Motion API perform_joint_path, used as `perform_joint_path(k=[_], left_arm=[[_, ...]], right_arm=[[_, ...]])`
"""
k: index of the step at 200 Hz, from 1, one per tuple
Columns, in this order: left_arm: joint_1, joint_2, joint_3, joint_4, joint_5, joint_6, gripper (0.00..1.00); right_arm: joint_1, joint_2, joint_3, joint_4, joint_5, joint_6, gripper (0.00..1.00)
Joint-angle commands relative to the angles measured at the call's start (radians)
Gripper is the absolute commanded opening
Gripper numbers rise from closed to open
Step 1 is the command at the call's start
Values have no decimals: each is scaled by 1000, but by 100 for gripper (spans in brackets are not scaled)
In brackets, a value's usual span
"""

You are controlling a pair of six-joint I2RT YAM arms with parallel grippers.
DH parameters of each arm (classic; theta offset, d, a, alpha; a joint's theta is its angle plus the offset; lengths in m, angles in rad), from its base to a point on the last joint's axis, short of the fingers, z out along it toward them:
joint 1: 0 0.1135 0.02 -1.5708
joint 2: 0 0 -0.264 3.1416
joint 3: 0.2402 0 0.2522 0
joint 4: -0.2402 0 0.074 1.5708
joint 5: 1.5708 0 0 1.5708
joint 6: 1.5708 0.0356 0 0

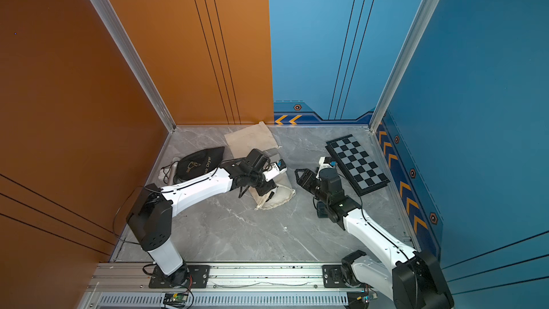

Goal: Pack away hair dryers
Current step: Place the drawstring bag at the center of the board.

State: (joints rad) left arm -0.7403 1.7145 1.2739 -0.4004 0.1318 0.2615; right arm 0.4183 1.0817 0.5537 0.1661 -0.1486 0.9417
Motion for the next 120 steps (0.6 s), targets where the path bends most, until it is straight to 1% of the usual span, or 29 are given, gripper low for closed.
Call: perform_joint_path(k=[1,8,12,18,21,32,36,44,54,62,72,89,100,120], left_arm=[[37,-121,-71,133,-23,-141,66],[59,-158,-112,179,13,-202,77],[71,-179,-137,201,29,-242,81],[83,-210,-177,281,27,-312,85],[91,-224,-196,302,27,-345,90],[103,-270,-237,337,22,-469,95],[102,-286,-274,338,-1,-513,96],[99,-309,-299,318,-46,-620,97],[92,-333,-336,305,-49,-754,97],[67,-356,-375,309,-74,-851,98],[26,-378,-421,326,-97,-945,99],[-16,-414,-478,315,-144,-1119,99],[-27,-447,-531,323,-158,-1262,98],[-59,-536,-638,319,-215,-1456,94]], right_arm=[[-21,5,-27,-62,13,26,65],[-27,11,-27,-73,6,26,65],[-29,14,-26,-80,2,26,65],[-35,18,-27,-92,-2,29,65],[-37,18,-26,-97,-4,30,65],[-45,25,-28,-115,-16,38,64],[-49,27,-27,-123,-23,45,64],[-59,36,-24,-136,-42,61,63],[-70,47,-28,-142,-70,89,63],[-74,54,-31,-139,-83,108,63],[-76,59,-41,-124,-92,126,63],[-76,65,-49,-109,-96,141,62],[-78,64,-51,-112,-94,145,62],[-79,59,-54,-115,-95,154,62]])
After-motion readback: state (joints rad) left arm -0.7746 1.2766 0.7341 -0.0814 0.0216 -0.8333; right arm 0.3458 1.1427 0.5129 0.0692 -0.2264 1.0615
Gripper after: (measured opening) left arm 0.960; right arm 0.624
